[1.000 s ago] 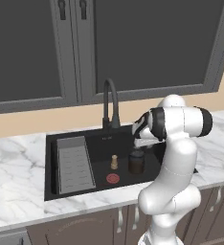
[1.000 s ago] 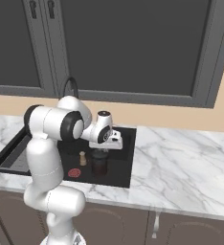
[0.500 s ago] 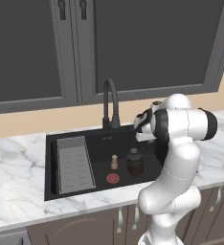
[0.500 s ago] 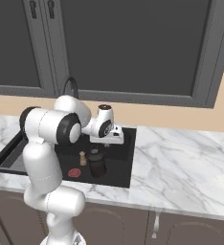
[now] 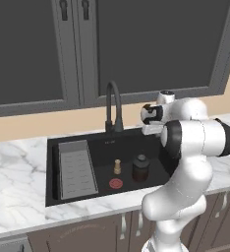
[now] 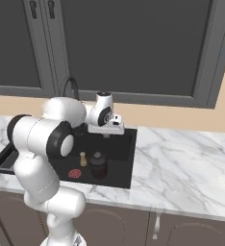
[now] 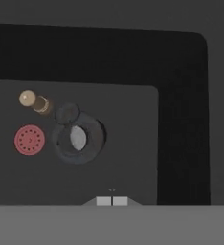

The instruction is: Pick the jug and tupperware and place them in the sink. Then turn on the water.

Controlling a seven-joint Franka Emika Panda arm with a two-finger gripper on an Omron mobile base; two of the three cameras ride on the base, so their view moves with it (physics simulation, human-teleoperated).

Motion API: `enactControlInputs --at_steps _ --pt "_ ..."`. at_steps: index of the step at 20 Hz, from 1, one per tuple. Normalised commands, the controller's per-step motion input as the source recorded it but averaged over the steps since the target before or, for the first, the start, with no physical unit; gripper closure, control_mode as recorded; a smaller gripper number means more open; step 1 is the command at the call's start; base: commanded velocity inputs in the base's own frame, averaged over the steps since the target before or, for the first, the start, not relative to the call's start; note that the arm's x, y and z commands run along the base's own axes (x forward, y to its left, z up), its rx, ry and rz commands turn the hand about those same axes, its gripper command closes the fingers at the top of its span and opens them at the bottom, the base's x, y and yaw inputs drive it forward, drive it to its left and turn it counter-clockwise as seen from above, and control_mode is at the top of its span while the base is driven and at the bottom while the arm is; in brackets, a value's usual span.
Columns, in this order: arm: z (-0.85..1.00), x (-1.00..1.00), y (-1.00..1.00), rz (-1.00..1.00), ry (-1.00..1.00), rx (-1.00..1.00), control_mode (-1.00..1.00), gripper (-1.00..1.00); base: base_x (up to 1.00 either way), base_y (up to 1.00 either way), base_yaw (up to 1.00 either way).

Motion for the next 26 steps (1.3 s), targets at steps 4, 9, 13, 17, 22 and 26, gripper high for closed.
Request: enactControlInputs --at_steps 4,9,13,17,22,26 --pt "0.65 -0.4 0.0 -0.01 0.0 0.0 -1.0 1.0 0.0 0.0 0.0" --pt "0.62 -0.46 0.0 -0.01 0.0 0.0 -1.0 1.0 0.0 0.0 0.0" --pt "0.47 -0.42 0.0 0.0 -0.03 0.0 -1.0 1.0 0.0 0.0 0.0" --pt "0.21 -0.11 0.0 -0.01 0.0 -0.04 -1.0 1.0 0.0 0.0 0.0" --pt "0.19 -0.14 0.02 0.0 0.0 -0.07 -1.0 -1.0 0.0 0.0 0.0" --pt "0.14 -0.1 0.16 0.0 0.0 -0.09 -1.0 -1.0 0.0 0.0 0.0"
